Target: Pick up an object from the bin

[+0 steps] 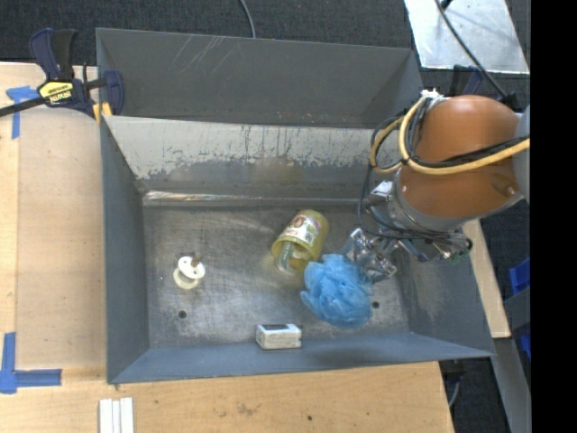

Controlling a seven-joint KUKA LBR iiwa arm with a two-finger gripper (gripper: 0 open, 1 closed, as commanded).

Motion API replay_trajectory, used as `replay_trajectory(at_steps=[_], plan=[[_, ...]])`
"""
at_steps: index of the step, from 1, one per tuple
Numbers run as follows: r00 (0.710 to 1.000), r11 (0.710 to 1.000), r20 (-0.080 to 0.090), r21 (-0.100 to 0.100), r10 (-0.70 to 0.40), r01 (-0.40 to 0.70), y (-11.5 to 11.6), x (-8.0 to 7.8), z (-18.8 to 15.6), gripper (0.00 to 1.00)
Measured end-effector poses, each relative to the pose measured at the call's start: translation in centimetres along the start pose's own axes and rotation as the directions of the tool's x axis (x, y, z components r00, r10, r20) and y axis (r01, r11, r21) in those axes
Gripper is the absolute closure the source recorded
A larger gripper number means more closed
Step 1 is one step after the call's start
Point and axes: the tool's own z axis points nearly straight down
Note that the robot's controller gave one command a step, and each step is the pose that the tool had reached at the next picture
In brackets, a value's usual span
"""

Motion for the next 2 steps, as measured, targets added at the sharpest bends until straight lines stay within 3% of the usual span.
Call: replay_trajectory(at_steps=[1, 2], plan=[[1.000, 1.000, 0.003, 0.001, -0.001, 0.001, 0.7, -0.1, 0.5, 1.00], [0.999, 0.999, -0.009, -0.010, -0.040, 0.040, 0.7, 0.0, -2.6, 1.00]])
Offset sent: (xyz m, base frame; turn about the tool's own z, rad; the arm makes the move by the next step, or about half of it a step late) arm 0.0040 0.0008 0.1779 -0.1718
